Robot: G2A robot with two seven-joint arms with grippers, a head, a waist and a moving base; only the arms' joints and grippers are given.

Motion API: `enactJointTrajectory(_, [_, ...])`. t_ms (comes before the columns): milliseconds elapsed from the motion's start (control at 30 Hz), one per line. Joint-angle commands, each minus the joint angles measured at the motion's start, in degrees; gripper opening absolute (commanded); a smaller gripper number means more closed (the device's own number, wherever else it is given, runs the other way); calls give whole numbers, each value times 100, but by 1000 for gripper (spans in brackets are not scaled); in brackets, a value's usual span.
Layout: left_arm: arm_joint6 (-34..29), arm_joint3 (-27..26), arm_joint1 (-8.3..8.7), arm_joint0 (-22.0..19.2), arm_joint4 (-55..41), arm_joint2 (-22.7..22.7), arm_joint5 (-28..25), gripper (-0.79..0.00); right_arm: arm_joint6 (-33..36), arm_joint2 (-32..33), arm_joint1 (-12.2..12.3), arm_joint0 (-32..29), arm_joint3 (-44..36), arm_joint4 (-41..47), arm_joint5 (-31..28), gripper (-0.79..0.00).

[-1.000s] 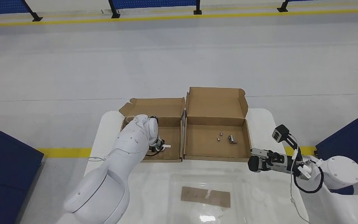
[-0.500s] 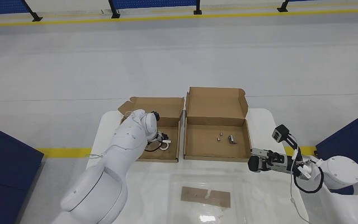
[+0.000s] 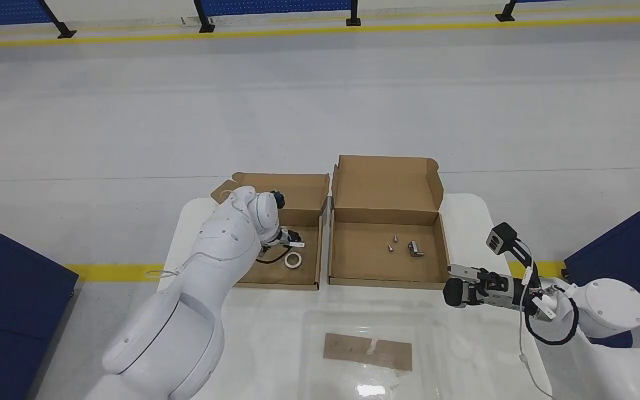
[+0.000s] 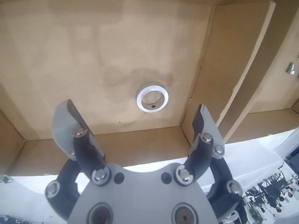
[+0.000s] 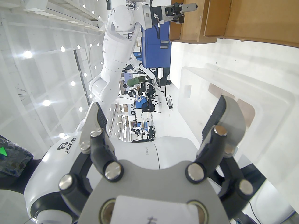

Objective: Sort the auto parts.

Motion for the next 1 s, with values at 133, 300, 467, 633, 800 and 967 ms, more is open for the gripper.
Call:
enactJointTrajectory(133, [0,0,0,0,0,0,0,0,0,0,0,-1,0,1,-1,0])
enactJointTrajectory(300, [212,-215,80,-5,-358,-240,-72,0,0,0,0,-1,0,1,-1,0])
enactJointTrajectory(467, [363,-647,272,53,-874,-640,-313,0,0,0,0,-1,0,1,-1,0])
enactJointTrajectory(633, [336,-1627,587,472,-1288,-1144,-474,0,0,0,0,-1,0,1,-1,0])
enactJointTrajectory(800, [44,-4307,1132,1920,-1340,-2069,54,0,0,0,0,-1,0,1,-1,0])
enactJointTrajectory(967, [-522,-7936,1593,4114,-975,-3254,1053,0,0,0,0,-1,0,1,-1,0])
